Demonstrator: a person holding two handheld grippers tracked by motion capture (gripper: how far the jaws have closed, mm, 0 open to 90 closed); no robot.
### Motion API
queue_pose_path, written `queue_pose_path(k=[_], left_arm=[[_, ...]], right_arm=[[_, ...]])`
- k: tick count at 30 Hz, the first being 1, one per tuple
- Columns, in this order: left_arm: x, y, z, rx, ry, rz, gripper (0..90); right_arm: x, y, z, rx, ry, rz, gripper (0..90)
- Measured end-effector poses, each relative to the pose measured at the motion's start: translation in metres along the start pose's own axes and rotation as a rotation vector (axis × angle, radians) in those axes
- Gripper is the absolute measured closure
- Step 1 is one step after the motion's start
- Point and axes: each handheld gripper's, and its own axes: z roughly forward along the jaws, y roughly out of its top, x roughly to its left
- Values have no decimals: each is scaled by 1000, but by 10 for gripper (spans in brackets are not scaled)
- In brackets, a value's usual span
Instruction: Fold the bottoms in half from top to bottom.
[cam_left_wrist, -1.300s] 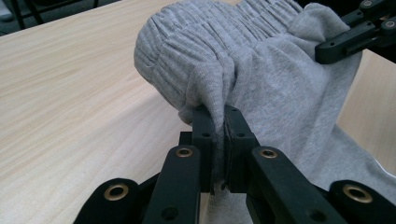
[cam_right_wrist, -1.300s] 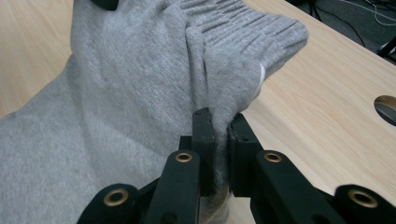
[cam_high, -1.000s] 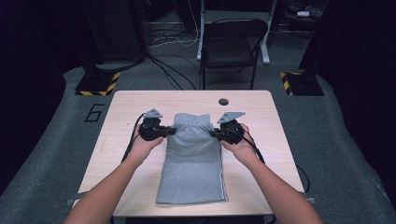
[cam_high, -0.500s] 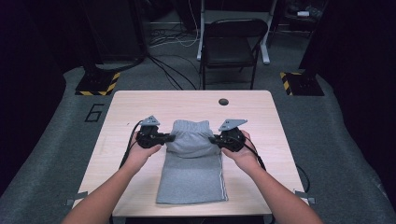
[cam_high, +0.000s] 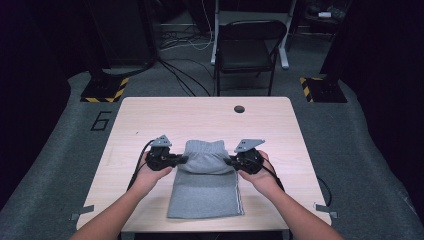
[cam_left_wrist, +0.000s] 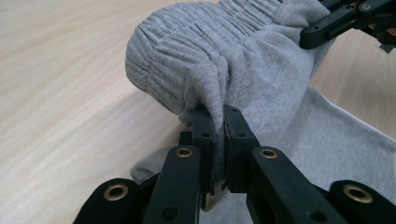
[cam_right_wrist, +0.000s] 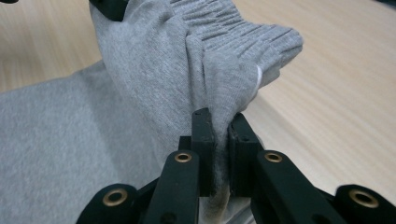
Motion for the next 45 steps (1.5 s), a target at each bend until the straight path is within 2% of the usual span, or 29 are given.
queue_pose_path(k=[4,6,8,9,10,13,14,16,19,20,24,32,34,38,42,43,45], left_arm=[[-4,-9,3,24,-2,20,851],[-6,-13,5,30,-3,5,851],[-7,-17,6,39,-9,10,851],[-8,-19,7,45,-14,9,850],[-10,-22,9,48,-16,-2,849],[-10,-27,10,63,-25,-1,844],[-11,-30,11,66,-22,-15,841],[-11,-34,13,84,-23,-17,831],[-9,-41,17,118,-34,-30,816],[-9,-42,18,126,-41,-42,811],[-10,-47,19,128,-52,-73,784],[-14,-47,19,143,-45,-32,730],[-14,-48,20,140,-40,-31,735],[-14,-48,21,141,-44,-35,743],[-15,-48,21,135,-36,-31,745],[-15,-48,21,134,-36,-27,746],[-14,-50,21,131,-45,-37,747]], right_arm=[[5,-9,2,14,12,0,825],[8,-13,3,20,18,4,824],[13,-20,4,31,28,15,823],[15,-23,5,38,29,5,821],[18,-25,6,45,31,14,819],[23,-34,8,51,40,30,809],[23,-35,8,49,39,26,806],[24,-38,8,53,43,32,793],[28,-42,9,63,45,61,782],[28,-43,10,61,42,52,776],[30,-49,13,72,49,67,731],[29,-45,9,64,90,142,586],[26,-41,8,58,97,142,559],[23,-35,10,67,112,171,510],[19,-28,16,90,110,185,475],[17,-27,17,78,104,175,474],[14,-26,20,86,110,199,458]])
